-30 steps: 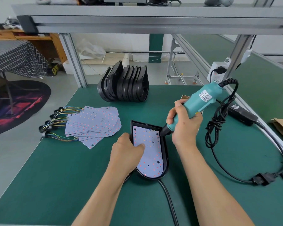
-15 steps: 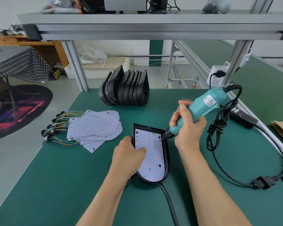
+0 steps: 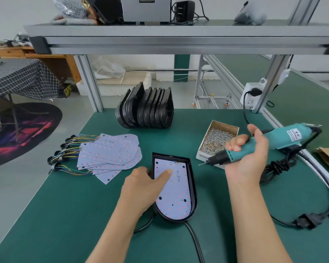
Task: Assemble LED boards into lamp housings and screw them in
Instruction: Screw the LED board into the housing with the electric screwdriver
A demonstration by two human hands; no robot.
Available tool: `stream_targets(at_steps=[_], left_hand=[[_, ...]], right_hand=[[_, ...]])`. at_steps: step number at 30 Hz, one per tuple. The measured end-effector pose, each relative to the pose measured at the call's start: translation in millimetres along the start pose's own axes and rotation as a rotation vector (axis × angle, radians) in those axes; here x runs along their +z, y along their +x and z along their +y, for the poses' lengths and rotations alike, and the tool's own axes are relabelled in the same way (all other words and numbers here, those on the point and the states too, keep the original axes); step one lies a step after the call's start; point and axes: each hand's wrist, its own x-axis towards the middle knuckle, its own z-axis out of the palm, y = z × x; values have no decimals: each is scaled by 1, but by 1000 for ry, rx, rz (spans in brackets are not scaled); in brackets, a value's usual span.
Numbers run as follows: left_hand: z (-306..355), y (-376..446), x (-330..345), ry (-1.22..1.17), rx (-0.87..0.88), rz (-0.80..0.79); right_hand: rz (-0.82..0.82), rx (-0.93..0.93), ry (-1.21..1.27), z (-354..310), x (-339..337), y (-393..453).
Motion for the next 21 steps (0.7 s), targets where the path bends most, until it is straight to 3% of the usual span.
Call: stream_targets(at_steps=[2,4,6,9,15,21], left_hand=[[7,0,-8,116,98,145],[27,2,-10,32,319,279],[59,9,-3,-19,534,254],[108,30,25,196,725,90],[159,74,83,786,809,-66],[164,84,106,961,878,-84]], right_hand=[[13,6,18,-3,-5,3],[18,9,29,-5,-10,6],[17,17,31,-6,-13,8],[23,16,22,-8,-19,10],[66,24,4,-9,-25,15],[83,28,-5,-9,-25,15]])
